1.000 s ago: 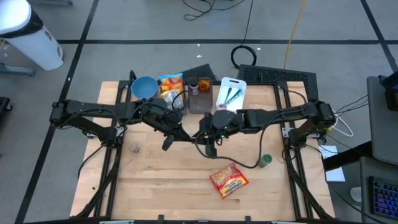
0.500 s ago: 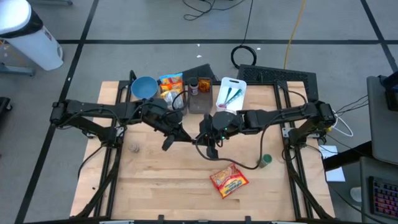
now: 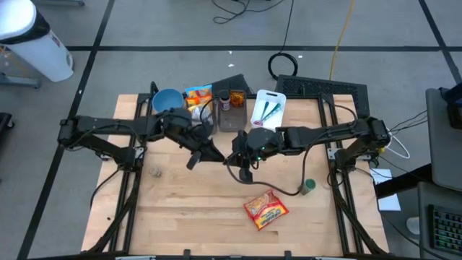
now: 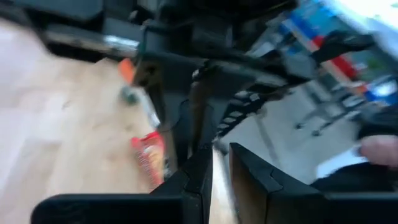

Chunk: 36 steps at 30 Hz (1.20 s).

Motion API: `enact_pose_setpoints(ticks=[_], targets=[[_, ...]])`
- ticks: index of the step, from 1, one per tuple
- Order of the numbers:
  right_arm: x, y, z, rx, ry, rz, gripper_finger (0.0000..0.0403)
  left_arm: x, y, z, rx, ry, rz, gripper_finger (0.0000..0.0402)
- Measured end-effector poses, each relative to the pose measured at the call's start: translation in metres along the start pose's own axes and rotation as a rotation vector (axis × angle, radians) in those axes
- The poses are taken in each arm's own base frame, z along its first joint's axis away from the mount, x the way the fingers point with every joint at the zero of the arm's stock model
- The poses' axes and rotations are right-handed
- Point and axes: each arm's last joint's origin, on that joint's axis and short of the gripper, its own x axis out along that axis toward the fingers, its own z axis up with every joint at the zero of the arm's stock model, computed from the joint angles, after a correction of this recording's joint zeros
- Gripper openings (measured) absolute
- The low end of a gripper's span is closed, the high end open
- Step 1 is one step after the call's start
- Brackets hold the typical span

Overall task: Pick & Place Food Item
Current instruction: Put the orange spoon into the white bin

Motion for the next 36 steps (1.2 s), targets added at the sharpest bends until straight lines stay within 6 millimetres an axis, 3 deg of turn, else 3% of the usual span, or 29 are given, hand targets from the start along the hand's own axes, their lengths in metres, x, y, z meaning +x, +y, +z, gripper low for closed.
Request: enact_pose_setpoints(ticks=[9,18,24,28,31,36], targets=[[-0.019,0.005,0.015,-0.02,-0.106,0.022,0.0001,-0.02,-0.004,0.031,0.03,-0.191,-0.202,0.0062],[-0.058,0.003,0.024,-0.148,-0.148,-0.147,0.0001,-0.094,-0.024,0.054,0.182,-0.438,-0.186,0.0063],[-0.07,-0.013,0.015,-0.341,-0.003,-0.327,0.0001,-0.128,-0.039,0.054,0.29,-0.545,-0.113,0.0063],[-0.07,-0.033,0.008,-0.401,0.127,-0.374,0.0001,-0.138,-0.043,0.051,0.295,-0.556,-0.086,0.0063],[-0.065,-0.049,0.007,-0.344,0.156,-0.374,0.0001,-0.137,-0.042,0.049,0.269,-0.531,-0.077,0.0063],[-0.069,-0.055,0.024,-0.232,-0.024,-0.269,0.0001,-0.128,-0.034,0.038,0.131,-0.422,-0.009,0.0063]])
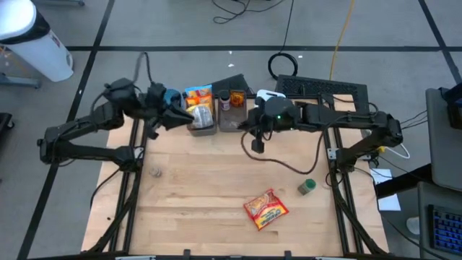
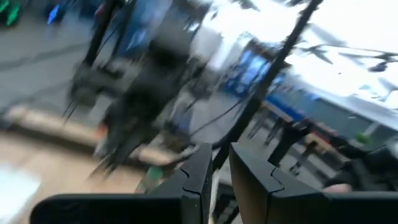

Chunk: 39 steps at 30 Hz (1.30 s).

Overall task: Pick & Place Food Item
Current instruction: Put the orange spoon into the white bin

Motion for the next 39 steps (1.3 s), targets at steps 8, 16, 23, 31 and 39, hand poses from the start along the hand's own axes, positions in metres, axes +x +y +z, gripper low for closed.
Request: enact_pose_setpoints(ticks=[8,16,23,31,39], targets=[[-0.008,0.009,0.024,0.166,-0.231,0.336,0.0002,0.031,0.019,-0.026,-0.028,0.148,0.086,0.0063],[-0.011,0.011,0.036,0.173,-0.363,0.311,0.0003,0.065,0.024,-0.035,0.061,0.115,0.003,0.0063],[-0.013,0.01,0.042,0.179,-0.426,0.288,0.0003,0.072,0.019,-0.034,0.158,0.037,0.052,0.0063],[-0.015,0.01,0.044,0.177,-0.457,0.295,0.0003,0.072,0.018,-0.031,0.192,-0.002,0.068,0.0063],[-0.014,0.015,0.045,0.174,-0.454,0.306,0.0003,0.072,0.019,-0.029,0.21,-0.028,0.098,0.0063]])
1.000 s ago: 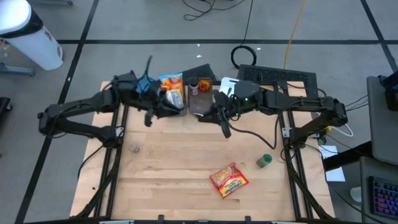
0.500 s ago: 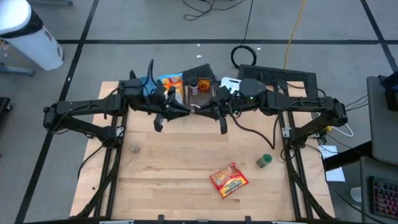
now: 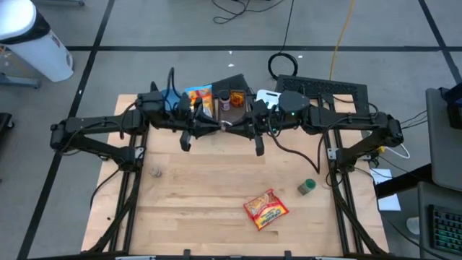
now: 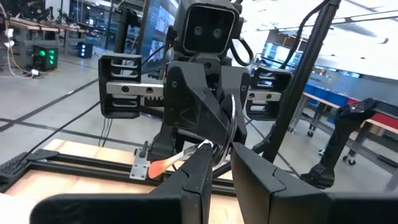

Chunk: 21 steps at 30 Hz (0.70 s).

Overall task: Pick & Place Food Item
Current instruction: Put the orange spoon into the white bin

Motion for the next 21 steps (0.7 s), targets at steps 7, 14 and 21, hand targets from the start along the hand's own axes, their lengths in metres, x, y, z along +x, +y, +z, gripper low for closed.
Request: enact_pose_setpoints(ticks=[7,14,21], targets=[[0.0012,0.0008,-0.0001,-0.001,-0.006,0.01,0.0003,0.0008,-0.0042,0.0043,0.019,-0.05,-0.018,0.0063],[0.0063,0.0003,-0.002,0.02,-0.019,0.04,0.0003,0.0015,-0.0082,0.0058,0.009,-0.069,-0.037,0.0062],[0.0075,0.0002,-0.001,0.016,-0.037,0.045,0.0004,0.0019,-0.0097,0.0048,0.007,-0.061,-0.044,0.0062]])
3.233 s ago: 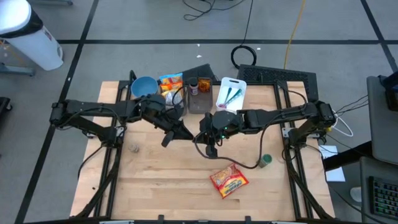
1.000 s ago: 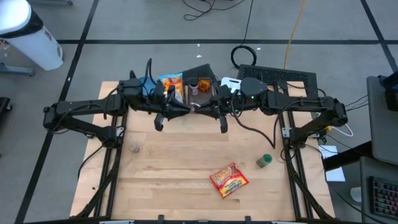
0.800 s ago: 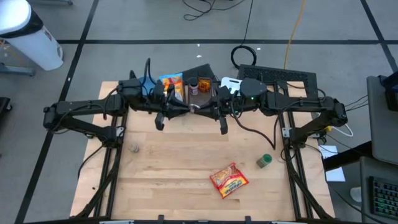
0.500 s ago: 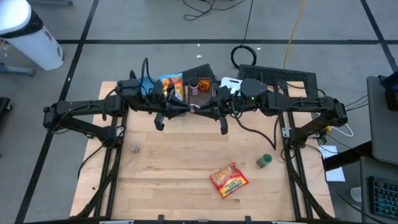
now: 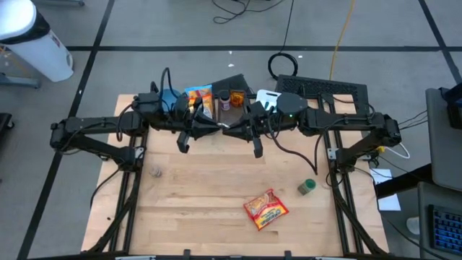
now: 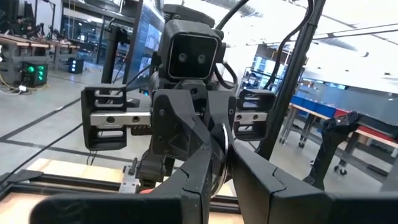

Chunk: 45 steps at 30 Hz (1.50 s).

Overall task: Pick & Place Food Item
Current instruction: Put the orange spoon into the white bin

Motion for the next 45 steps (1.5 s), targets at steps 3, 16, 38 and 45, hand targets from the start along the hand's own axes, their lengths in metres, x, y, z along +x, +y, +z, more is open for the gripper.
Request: enact_pose_setpoints(ticks=[3,16,38,45], targets=[[0.0,0.0,0.001,-0.002,-0.008,0.002,0.0004,0.0,0.0,-0.002,-0.005,0.017,-0.003,0.0062],[0.0,0.003,0.005,-0.014,-0.052,0.013,0.0004,0.0,0.0,-0.004,-0.013,0.037,-0.003,0.0062],[-0.001,0.004,0.005,-0.01,-0.043,0.021,0.0004,0.017,-0.001,-0.011,-0.032,-0.004,-0.069,0.0062],[-0.001,0.004,0.005,-0.001,-0.047,0.02,0.0004,0.017,-0.001,-0.01,-0.034,-0.005,-0.077,0.0051]])
